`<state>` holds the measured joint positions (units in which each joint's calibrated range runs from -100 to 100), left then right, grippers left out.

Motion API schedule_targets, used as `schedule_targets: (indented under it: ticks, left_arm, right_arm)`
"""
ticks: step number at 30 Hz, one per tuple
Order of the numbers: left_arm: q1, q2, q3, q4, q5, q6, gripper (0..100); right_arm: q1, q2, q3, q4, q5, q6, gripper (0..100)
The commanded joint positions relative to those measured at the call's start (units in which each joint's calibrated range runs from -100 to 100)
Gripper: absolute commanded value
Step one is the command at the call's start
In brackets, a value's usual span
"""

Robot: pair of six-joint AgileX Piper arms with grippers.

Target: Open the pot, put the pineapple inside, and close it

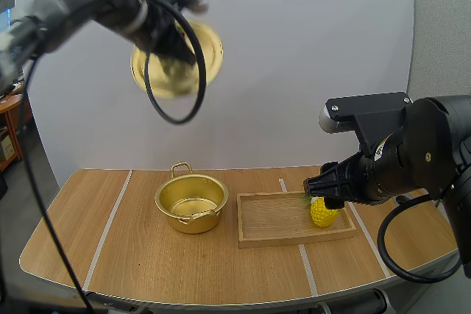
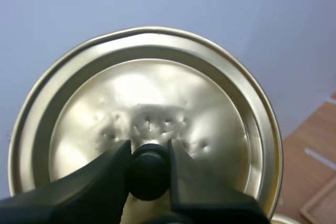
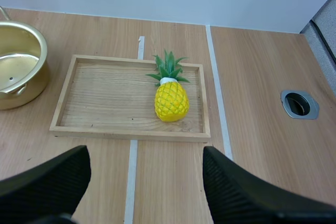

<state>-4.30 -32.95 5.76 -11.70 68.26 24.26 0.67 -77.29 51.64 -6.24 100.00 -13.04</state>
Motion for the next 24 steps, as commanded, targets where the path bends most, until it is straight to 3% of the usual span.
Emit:
schedule_targets:
  ticks: [1, 13, 24]
  left_arm:
    - [-0.21, -5.6, -5.2, 0.0, -5.9, -2.0, 0]
    - [-0.21, -7.1, -19.1, 2.6, -9.9, -6.2, 0]
    - [-0.21, -7.8, -19.8, 3.4, -15.5, -6.2, 0]
  right_arm:
    - [-0.2, 0.0, -0.4, -0.2, 0.0, 0.0, 100]
    - [-0.2, 0.0, -0.4, -0.2, 0.0, 0.0, 100]
    - [-0.2, 5.5, -0.4, -0.7, 0.0, 0.0, 100]
